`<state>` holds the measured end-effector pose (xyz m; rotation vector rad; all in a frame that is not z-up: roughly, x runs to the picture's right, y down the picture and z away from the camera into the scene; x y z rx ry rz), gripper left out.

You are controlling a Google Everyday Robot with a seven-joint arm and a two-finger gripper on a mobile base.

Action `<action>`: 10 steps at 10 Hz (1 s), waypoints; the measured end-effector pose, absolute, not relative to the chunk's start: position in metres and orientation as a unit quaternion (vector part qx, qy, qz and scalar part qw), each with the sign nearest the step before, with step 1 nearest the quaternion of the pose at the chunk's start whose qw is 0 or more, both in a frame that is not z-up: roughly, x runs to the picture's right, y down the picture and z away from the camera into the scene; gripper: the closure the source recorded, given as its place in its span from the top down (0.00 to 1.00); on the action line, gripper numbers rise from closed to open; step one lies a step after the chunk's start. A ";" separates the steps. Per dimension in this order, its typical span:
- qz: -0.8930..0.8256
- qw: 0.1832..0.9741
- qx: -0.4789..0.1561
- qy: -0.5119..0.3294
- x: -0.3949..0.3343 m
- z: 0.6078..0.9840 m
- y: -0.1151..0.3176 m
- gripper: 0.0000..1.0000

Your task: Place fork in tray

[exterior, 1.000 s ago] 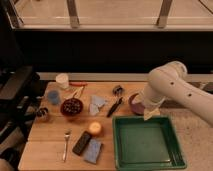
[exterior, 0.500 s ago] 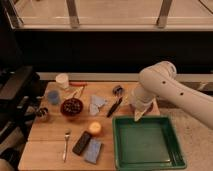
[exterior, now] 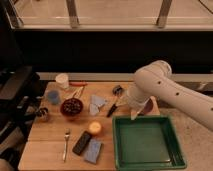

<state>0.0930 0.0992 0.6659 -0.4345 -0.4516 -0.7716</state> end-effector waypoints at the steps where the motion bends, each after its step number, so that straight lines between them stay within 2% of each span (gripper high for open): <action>1: -0.398 0.865 -0.198 -0.230 0.066 0.666 0.100 0.65; 6: -0.496 0.800 -0.166 -0.295 -0.051 0.678 0.113 0.65; 10: -0.562 0.731 -0.169 -0.349 -0.131 0.710 0.148 0.65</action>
